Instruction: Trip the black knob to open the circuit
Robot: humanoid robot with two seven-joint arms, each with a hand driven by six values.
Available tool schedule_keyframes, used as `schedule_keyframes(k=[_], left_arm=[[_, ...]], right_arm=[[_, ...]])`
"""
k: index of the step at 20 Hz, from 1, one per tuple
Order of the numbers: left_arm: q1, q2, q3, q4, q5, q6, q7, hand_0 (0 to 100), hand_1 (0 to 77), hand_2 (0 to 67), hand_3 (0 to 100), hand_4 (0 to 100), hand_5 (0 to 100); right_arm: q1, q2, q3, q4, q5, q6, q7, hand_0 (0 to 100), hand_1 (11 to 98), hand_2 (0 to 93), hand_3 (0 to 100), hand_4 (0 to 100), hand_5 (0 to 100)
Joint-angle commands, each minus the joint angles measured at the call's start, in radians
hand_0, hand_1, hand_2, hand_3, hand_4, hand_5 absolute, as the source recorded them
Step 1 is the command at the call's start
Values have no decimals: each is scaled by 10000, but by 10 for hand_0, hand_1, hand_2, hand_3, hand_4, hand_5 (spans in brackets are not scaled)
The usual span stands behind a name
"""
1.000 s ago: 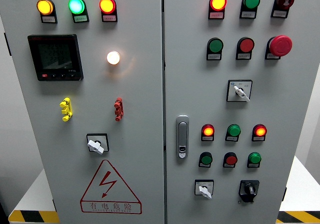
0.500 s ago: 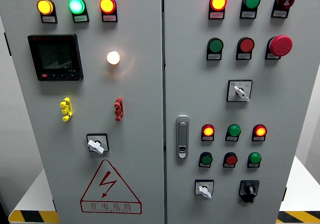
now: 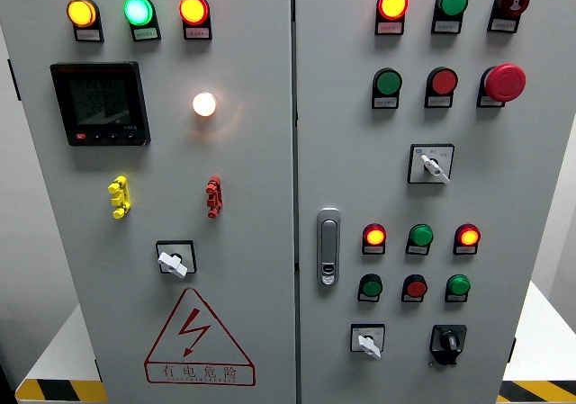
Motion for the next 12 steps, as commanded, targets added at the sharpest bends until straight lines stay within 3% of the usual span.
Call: schedule_keyframes(k=[1,2,3,4,6,7,9,10,11,12], left_arm=[[0,2,0,0,0,0,1,0,32,129,214,67,16],[0,2,0,0,0,0,16,0,32,129,214,67,16],[0,-13,0,0,0,0,1,0,32,129,214,67,16],[0,2,0,0,0,0,16,0,32,129,214,67,16],[0,-13,0,0,0,0,16,0,32,129,214,67,16],[0,-13,0,0,0,0,1,0,31,129,214,67,16],[0,2,0,0,0,0,1,0,30,129,214,67,16],[0,2,0,0,0,0,1,0,30,129,214,67,16],[0,2,0,0,0,0,1,0,31,129,214,67,16],[0,2,0,0,0,0,1,0,31,129,214,67,16]], right_arm=[[233,-75,137,-237,-56,156,-15,695,345,73,179,147,176],[249,-90,92,-299,-26,157,-15,695,346,73,179,147,176],[280,-182,1,-285,50,172,0,695,346,73,178,147,176],[295,-152,106,-285,96,172,0,695,346,73,178,147,176],[326,-259,717,-239,21,309,0,694,346,73,178,147,176],[357,-259,1055,-208,-132,432,0,694,346,73,178,146,177],[387,-168,2020,-147,-1155,510,-30,693,347,73,178,146,177],[372,-152,2586,36,-2011,555,-30,693,347,73,178,146,177],[372,-76,3184,144,-2734,571,-15,692,348,73,178,146,177],[403,77,4223,221,-3622,601,0,692,349,73,178,146,177]])
